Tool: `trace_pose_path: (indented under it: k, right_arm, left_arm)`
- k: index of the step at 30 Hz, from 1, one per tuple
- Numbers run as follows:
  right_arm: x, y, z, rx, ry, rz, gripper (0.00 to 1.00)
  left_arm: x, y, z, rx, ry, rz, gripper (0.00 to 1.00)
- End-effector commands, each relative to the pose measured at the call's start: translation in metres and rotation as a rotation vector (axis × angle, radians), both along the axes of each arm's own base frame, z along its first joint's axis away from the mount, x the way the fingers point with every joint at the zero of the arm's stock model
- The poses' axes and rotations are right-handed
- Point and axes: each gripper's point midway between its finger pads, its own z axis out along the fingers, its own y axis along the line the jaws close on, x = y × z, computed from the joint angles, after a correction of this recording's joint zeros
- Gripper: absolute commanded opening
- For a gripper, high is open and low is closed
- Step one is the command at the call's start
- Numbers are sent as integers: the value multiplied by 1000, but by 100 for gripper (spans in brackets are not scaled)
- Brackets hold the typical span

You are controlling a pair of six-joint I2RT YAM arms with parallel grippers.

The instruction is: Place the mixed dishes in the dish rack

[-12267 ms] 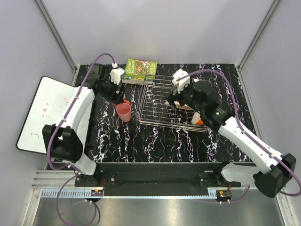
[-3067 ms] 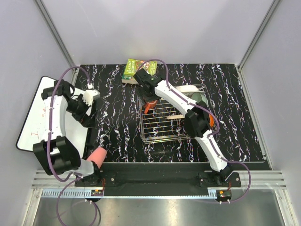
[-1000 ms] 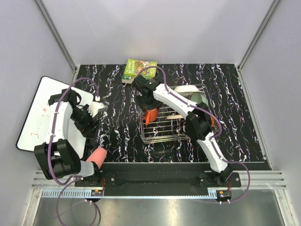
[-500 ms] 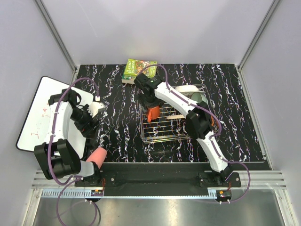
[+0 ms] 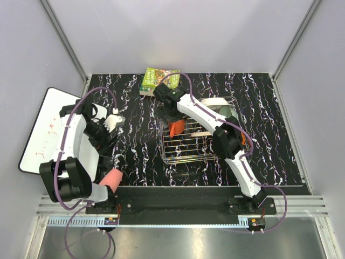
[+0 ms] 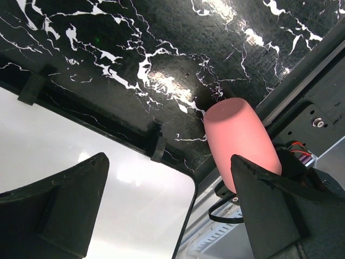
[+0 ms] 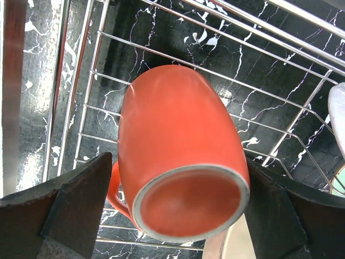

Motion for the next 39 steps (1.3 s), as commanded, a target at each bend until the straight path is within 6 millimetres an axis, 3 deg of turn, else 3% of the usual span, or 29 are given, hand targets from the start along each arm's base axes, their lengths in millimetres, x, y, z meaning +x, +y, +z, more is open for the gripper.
trace_pose_path:
  k: [1,7,13,20,25,30,39]
  right_arm:
    - [15,2,32,43,-92,-17,100]
    - [20,0,43,41,-133,-30,100]
    - [21,-14,105,67,-258,-58,100]
    - [-16,-41,182,123,-393,-61,100]
    - [-44,-49,217,242,-435,-49,100]
    - [-53,-59,229,291,-470,-55,100]
    - [-59,-64,220,273,-454,-48,100]
  left_arm:
    - [-18,-12,14,-42,75,7,99]
    - [-20,-12,17,-26,64,-2,99]
    - [-27,-18,17,-9,92,-48,99]
    - [-61,-19,-2,78,214,-108,99]
    - [-89,-9,-9,151,289,-106,99]
    - [-113,-1,-20,206,341,-109,99]
    - [-126,-32,-28,127,429,-147,99]
